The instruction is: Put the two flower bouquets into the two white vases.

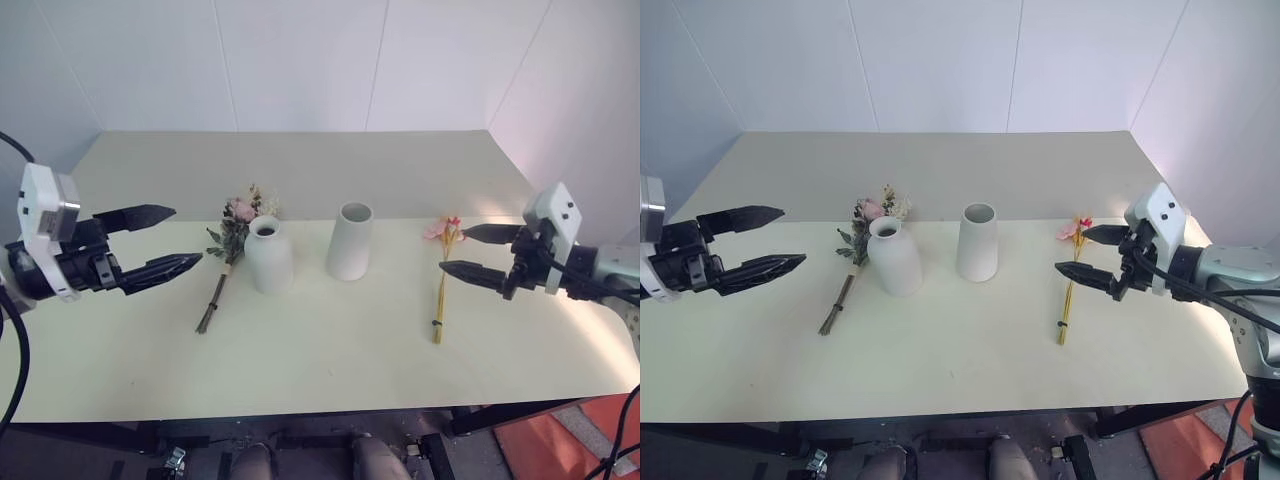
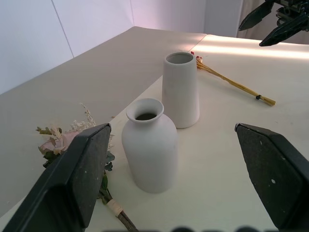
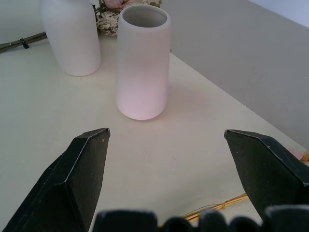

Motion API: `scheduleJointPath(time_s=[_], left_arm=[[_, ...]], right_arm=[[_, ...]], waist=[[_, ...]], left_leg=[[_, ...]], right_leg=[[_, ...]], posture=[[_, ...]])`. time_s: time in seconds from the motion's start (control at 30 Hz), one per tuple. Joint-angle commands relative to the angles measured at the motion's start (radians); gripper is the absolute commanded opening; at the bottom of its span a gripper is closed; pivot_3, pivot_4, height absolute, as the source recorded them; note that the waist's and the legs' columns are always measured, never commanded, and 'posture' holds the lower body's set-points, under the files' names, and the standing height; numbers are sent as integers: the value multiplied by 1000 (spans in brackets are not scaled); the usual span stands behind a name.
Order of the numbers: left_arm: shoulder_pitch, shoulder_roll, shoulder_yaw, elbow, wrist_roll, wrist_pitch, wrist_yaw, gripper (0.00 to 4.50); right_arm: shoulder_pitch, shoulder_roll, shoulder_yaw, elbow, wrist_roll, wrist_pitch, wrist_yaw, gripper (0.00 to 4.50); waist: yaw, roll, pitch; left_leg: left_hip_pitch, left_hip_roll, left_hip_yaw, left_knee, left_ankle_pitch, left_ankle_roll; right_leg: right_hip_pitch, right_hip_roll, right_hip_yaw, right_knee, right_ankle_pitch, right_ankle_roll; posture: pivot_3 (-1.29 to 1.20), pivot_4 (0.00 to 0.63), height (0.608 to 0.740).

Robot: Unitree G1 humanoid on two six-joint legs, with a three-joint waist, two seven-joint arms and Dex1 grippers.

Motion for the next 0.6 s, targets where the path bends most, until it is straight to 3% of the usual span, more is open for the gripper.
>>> scheduleJointPath(time_s=[0.03, 0.3, 0.6], left_arm=[[-13, 25, 20, -13, -14, -7, -7, 4481], [-15, 26, 17, -12, -11, -14, -9, 4481], [-52, 41, 6, 17, -22, -13, -32, 4481]], right_arm=[[-5, -24, -37, -31, 3, 0, 2, 4500], [-8, -25, -29, -40, 1, 29, -20, 4500], [-236, -8, 160, 5, -12, 596, -255, 4500]], waist=[[0, 0, 0], [0, 0, 0], [-5, 0, 0]], left_leg=[[0, 0, 0, 0, 0, 0], [0, 0, 0, 0, 0, 0], [1, 0, -1, 1, 0, 0]], right_leg=[[0, 0, 0, 0, 0, 0], [0, 0, 0, 0, 0, 0], [0, 1, 0, 1, -1, -3]], posture=[[0, 150, 740], [0, 150, 740], [0, 150, 740]])
